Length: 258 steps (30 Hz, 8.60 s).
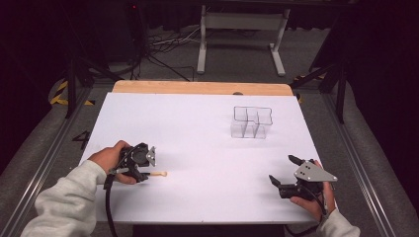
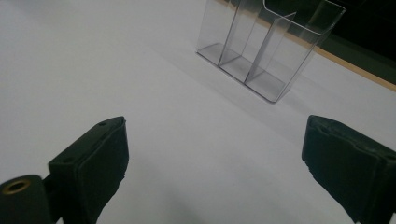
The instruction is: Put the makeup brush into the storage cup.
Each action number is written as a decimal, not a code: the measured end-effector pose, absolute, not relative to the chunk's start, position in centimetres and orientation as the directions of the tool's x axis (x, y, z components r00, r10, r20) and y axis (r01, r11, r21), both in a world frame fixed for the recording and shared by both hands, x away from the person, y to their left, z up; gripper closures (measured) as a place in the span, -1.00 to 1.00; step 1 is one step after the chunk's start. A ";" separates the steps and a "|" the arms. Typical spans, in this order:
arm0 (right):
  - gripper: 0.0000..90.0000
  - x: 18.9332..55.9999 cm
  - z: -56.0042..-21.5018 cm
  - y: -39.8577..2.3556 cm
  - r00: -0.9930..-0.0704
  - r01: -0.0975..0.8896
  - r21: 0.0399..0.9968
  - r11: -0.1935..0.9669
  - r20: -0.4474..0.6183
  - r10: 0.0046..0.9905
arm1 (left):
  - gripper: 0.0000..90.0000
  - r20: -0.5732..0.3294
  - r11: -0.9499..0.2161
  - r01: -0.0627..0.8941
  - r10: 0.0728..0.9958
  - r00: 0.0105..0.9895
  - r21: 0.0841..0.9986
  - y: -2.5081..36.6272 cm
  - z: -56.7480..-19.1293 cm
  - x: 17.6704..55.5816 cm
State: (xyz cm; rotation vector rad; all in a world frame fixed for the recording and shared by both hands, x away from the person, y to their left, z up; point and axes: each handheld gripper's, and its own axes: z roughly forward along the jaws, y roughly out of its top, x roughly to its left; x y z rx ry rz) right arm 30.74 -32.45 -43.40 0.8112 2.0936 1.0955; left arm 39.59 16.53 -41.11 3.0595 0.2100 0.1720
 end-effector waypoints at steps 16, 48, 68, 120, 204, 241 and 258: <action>-0.82 30.9 -43.6 -32.2 -0.629 0.232 0.841 0.488 -0.253 0.735 | 0.83 0.081 -0.996 0.064 0.059 0.995 -0.056 14.7 -42.6 39.6; -0.82 31.1 -43.4 -32.5 -0.632 0.257 0.866 0.429 -0.185 0.753 | 0.85 0.187 -0.970 0.094 0.138 0.973 0.225 17.5 -41.5 38.0; -0.82 31.3 -43.6 -32.5 -0.632 0.261 0.856 0.446 -0.197 0.749 | 0.85 0.221 -0.933 0.080 0.166 0.961 0.351 17.9 -40.3 37.5; -0.82 31.3 -43.8 -32.4 -0.633 0.255 0.854 0.454 -0.208 0.746 | 0.85 0.203 -0.464 0.106 0.566 0.799 0.879 19.0 -39.5 37.8; -0.86 36.3 -40.4 -23.9 -0.688 0.085 0.950 0.300 -0.161 0.708 | 0.84 0.042 -0.203 0.052 0.436 0.899 0.978 10.6 -40.6 40.5; -0.62 37.2 -39.5 -18.5 -0.789 0.116 0.986 0.121 0.018 0.615 | 0.84 -0.008 -0.125 0.051 0.323 0.946 0.991 6.8 -42.5 39.1; 0.56 37.2 -39.3 -17.6 -0.812 0.119 0.989 0.089 0.046 0.582 | 0.84 0.000 -0.138 0.045 0.304 0.953 0.989 5.5 -42.9 38.4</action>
